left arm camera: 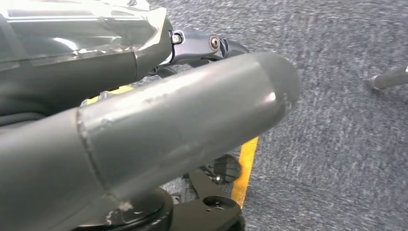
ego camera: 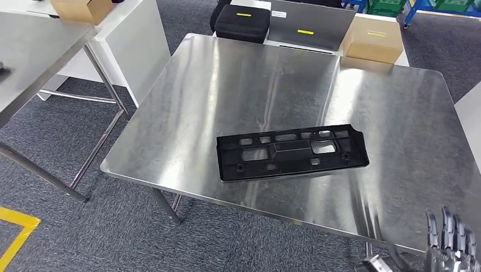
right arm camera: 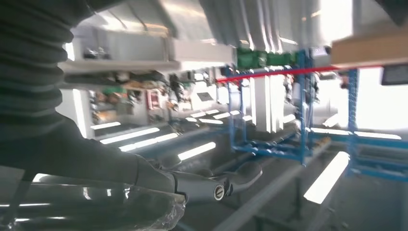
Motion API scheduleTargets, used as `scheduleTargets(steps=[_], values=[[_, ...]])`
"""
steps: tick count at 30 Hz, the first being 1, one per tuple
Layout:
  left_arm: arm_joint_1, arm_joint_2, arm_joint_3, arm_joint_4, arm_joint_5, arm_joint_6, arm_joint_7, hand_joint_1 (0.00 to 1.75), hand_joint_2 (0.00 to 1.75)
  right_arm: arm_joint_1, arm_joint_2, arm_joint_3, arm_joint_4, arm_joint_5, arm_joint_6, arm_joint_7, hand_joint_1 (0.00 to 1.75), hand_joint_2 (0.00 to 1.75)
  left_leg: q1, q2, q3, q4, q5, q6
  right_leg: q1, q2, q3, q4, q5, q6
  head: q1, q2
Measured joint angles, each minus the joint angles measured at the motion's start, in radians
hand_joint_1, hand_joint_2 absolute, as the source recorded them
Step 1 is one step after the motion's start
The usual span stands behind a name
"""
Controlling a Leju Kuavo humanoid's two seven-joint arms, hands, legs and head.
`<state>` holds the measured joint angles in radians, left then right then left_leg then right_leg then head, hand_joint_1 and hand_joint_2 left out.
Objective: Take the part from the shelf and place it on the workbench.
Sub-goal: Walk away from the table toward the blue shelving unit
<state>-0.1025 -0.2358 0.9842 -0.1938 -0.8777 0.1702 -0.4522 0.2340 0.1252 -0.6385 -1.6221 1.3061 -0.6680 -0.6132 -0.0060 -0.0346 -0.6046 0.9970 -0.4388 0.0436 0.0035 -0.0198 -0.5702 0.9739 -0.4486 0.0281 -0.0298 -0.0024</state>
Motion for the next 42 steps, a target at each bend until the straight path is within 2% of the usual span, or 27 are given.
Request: scheduleTargets(steps=[3, 6, 9, 16, 19, 21, 24, 28, 33, 35, 39, 42], values=[[-0.007, 0.000, 0.012, 0.000, 0.001, 0.004, -0.001, 0.00, 0.00, 0.013, 0.093, -0.116, -0.019, 0.009, 0.000, -0.065, 0.00, 0.00, 0.000, 0.008, 0.003, 0.000, -0.001, 0.000, 0.000, 0.006, 0.000, 0.000, 0.000, 0.000, 0.000, 0.000], [-0.010, 0.000, 0.023, 0.000, 0.006, 0.007, -0.001, 0.00, 0.00, 0.011, 0.142, -0.183, -0.036, 0.031, 0.000, -0.075, 0.00, 0.00, -0.001, 0.010, 0.005, 0.000, -0.001, 0.000, 0.000, 0.008, 0.002, 0.000, 0.000, 0.000, 0.001, 0.000], [-0.010, 0.000, 0.034, 0.000, 0.010, 0.008, -0.004, 0.00, 0.00, -0.001, 0.163, -0.207, -0.030, 0.052, 0.000, -0.065, 0.00, 0.00, -0.002, 0.012, 0.008, 0.000, -0.002, 0.001, -0.001, 0.010, 0.000, 0.000, 0.000, 0.000, 0.000, 0.000], [-0.010, 0.000, 0.065, -0.001, 0.009, 0.019, -0.006, 0.00, 0.00, 0.017, 0.184, -0.206, 0.048, -0.011, 0.000, -0.063, 0.00, 0.00, -0.003, 0.013, 0.013, 0.000, -0.006, 0.003, -0.003, 0.011, 0.010, 0.000, -0.003, 0.000, 0.001, 0.000], [-0.010, 0.000, 0.070, -0.001, 0.008, 0.021, 0.006, 0.00, 0.00, -0.023, 0.186, -0.253, 0.168, 0.053, 0.000, -0.044, 0.00, 0.00, -0.002, 0.015, 0.015, 0.000, -0.007, 0.002, -0.003, 0.014, 0.006, 0.000, -0.004, 0.001, 0.001, 0.000], [-0.011, 0.000, 0.072, -0.001, -0.003, 0.021, 0.024, 0.00, 0.00, -0.087, 0.183, -0.356, 0.330, 0.117, 0.000, -0.002, 0.00, 0.00, -0.003, 0.016, 0.017, 0.000, -0.009, 0.002, -0.003, 0.016, 0.003, 0.000, -0.005, 0.001, 0.001, 0.000], [-0.009, 0.001, 0.073, 0.000, -0.022, 0.015, 0.050, 0.00, 0.00, -0.158, 0.165, -0.515, 0.576, 0.165, 0.000, 0.121, 0.00, 0.00, -0.003, 0.015, 0.018, 0.000, -0.010, 0.003, -0.003, 0.015, 0.010, 0.000, -0.005, 0.002, 0.002, 0.000], [-0.008, 0.002, 0.073, 0.000, -0.030, 0.010, 0.058, 0.00, 0.00, -0.201, 0.141, -0.624, 0.767, 0.178, 0.000, 0.151, 0.00, 0.00, -0.003, 0.017, 0.019, 0.000, -0.010, 0.003, -0.003, 0.017, 0.015, 0.000, -0.004, 0.002, 0.003, 0.000], [-0.008, 0.002, 0.073, 0.000, -0.035, 0.009, 0.065, 0.00, 0.00, -0.239, 0.125, -0.687, 0.889, 0.197, 0.000, 0.177, 0.00, 0.00, -0.003, 0.017, 0.019, 0.000, -0.010, 0.003, -0.003, 0.017, 0.015, 0.000, -0.005, 0.001, 0.003, 0.000], [-0.008, 0.002, 0.073, 0.000, -0.045, 0.002, 0.086, 0.00, 0.00, -0.252, 0.113, -0.700, 0.947, 0.229, 0.000, 0.256, 0.00, 0.00, -0.003, 0.018, 0.019, 0.000, -0.010, 0.003, -0.003, 0.017, 0.015, 0.000, -0.005, 0.001, 0.003, 0.000], [-0.008, 0.006, 0.063, 0.000, -0.094, -0.022, 0.134, 0.00, 0.00, -0.280, 0.072, -0.709, 1.147, 0.254, 0.035, 0.506, 0.00, 0.00, -0.003, 0.018, 0.020, 0.000, -0.010, 0.003, -0.003, 0.017, 0.015, 0.000, -0.005, 0.001, 0.003, 0.000], [-0.008, 0.013, 0.046, 0.000, -0.133, -0.030, 0.156, 0.00, 0.00, -0.294, 0.063, -0.707, 1.244, 0.231, 0.140, 0.564, 0.00, 0.00, -0.003, 0.018, 0.020, 0.000, -0.010, 0.003, -0.003, 0.017, 0.015, 0.000, -0.005, 0.001, 0.003, 0.000]])
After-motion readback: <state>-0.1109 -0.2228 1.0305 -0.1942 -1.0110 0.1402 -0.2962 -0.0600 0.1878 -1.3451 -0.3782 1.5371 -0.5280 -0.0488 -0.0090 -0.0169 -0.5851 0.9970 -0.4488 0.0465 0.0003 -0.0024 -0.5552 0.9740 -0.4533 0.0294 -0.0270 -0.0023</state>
